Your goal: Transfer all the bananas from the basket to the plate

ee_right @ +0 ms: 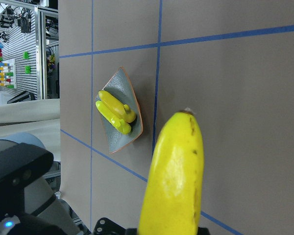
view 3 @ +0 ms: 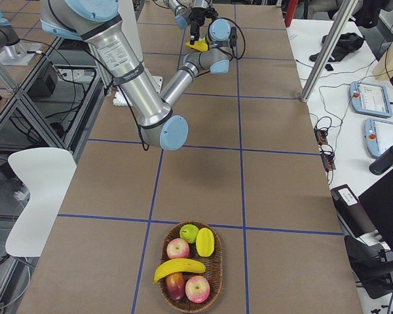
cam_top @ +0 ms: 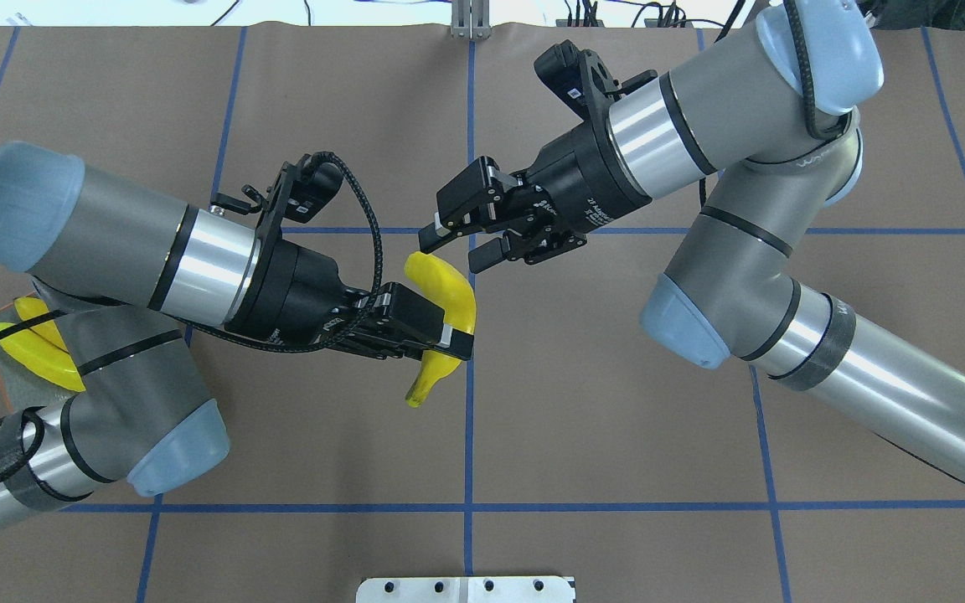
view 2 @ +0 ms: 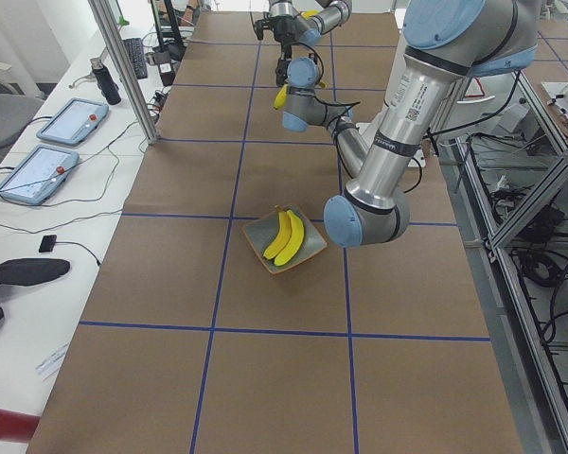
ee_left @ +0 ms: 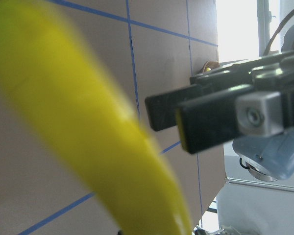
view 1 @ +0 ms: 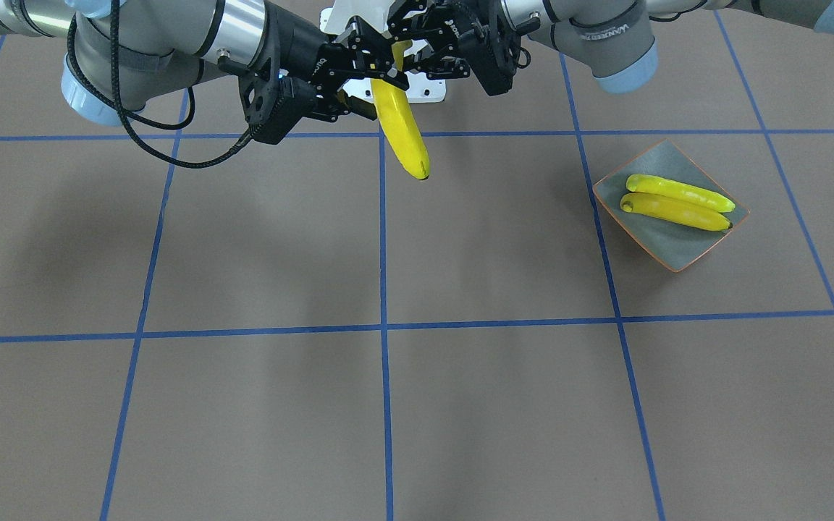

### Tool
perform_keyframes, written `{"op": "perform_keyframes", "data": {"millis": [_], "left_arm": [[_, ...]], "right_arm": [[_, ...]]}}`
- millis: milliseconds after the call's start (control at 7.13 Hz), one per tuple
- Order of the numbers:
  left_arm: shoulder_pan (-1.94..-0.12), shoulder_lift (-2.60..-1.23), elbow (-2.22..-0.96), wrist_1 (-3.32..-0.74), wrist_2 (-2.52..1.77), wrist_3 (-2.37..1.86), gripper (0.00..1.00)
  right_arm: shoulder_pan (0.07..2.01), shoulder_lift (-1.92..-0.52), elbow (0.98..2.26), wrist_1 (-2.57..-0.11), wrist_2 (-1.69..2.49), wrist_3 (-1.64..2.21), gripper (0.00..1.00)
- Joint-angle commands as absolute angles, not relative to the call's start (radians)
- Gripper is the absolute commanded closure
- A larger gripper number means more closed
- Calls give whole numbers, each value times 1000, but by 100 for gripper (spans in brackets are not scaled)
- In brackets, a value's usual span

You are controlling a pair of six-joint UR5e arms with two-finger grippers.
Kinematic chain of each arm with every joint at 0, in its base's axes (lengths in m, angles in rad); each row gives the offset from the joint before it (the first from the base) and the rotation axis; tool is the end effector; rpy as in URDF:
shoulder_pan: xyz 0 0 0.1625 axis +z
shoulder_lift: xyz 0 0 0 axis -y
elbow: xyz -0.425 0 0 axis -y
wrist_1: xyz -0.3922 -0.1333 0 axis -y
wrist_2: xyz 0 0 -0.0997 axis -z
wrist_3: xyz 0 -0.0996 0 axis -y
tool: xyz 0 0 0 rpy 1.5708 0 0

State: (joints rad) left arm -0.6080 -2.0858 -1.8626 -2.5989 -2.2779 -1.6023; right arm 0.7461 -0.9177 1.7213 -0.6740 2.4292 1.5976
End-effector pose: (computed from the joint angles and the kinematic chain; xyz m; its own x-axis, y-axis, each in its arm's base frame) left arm 0.3940 -0.3578 0.1332 -0.2116 0.1181 -0.9702 -0.0872 0.9864 0.1391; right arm -0.3882 -0.4377 0.1104 -0.0920 -0.0612 0.9939 0.1099 0.9914 0.0712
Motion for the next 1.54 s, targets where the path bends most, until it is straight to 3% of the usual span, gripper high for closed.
{"op": "perform_keyframes", "data": {"millis": [0, 421, 841, 1402], "left_arm": [[-609, -2085, -1865, -2600, -2278, -1603, 100], [-641, -2068, -1867, -2594, -2278, -1603, 100], [-771, -1846, -1920, -2532, -2283, -1608, 100], [-827, -1795, -2104, -1938, -2280, -1591, 100]], "right_arm": [[750, -943, 1723, -621, 2427, 1612, 0], [782, -1012, 1770, -620, 2428, 1618, 0], [845, -1162, 1793, -551, 2393, 1608, 0], [883, -1288, 1798, -540, 2255, 1560, 0]]}}
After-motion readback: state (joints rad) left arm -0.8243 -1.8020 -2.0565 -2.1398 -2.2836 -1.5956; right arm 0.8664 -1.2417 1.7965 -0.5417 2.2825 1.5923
